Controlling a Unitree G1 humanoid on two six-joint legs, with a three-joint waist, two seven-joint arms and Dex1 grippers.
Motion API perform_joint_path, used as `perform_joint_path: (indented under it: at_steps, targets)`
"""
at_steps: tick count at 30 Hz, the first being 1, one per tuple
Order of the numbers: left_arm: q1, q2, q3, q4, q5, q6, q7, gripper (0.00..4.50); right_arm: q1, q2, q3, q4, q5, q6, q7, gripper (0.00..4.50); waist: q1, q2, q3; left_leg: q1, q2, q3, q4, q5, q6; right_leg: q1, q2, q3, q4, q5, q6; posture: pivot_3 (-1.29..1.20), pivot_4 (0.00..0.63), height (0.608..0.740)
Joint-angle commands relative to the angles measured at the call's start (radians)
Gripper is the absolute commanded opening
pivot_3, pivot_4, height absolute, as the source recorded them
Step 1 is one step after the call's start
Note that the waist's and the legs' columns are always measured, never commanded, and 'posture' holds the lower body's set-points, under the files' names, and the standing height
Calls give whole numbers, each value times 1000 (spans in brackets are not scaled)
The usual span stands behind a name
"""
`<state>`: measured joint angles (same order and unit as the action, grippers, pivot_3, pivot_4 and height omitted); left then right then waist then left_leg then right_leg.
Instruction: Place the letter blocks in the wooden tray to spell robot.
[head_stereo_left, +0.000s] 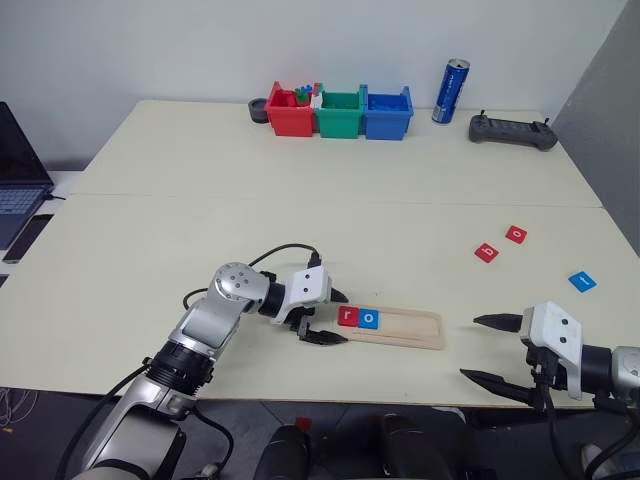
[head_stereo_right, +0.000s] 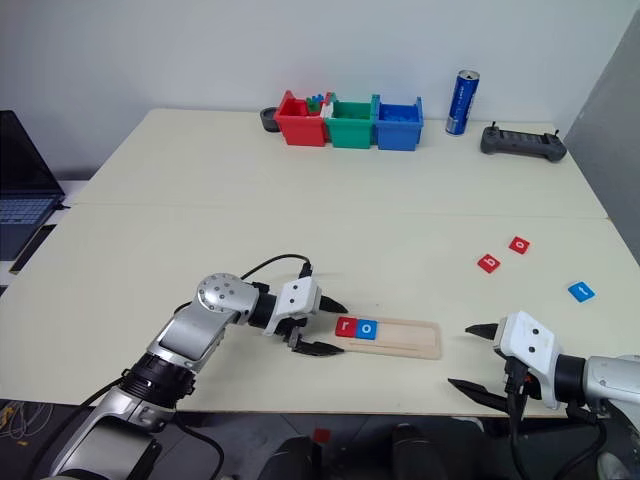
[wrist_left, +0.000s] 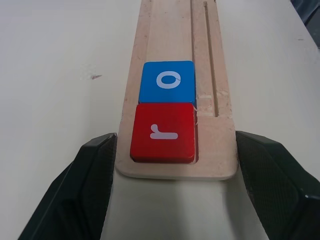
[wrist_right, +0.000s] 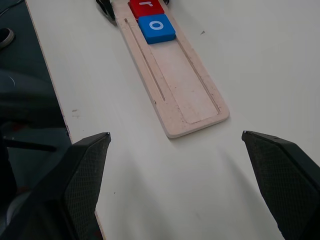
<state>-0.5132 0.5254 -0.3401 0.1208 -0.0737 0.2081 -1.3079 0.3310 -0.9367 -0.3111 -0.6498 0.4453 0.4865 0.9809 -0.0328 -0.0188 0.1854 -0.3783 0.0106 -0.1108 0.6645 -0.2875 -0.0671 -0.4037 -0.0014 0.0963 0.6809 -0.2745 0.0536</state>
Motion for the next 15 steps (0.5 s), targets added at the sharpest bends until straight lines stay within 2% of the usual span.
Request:
perform_joint_path:
  at_steps: [1,8,15]
  targets:
    - [-3,2,15,-52,-38,30,0,4476,-11,-8,-11,-10,7,-6,10,4500,0,0,0,0,0,0,0,0,0,0,0,0,0,0,0,0,150,740]
    - [9,22,62,-88,-75,65,36,4476,-25,-9,-24,3,10,-11,15,4500,0,0,0,0,0,0,0,0,0,0,0,0,0,0,0,0,150,740]
    - [41,99,191,-185,-193,137,39,4476,-73,40,-63,40,49,5,-33,4500,0,0,0,0,1,0,0,0,0,0,0,0,0,0,0,0,150,740]
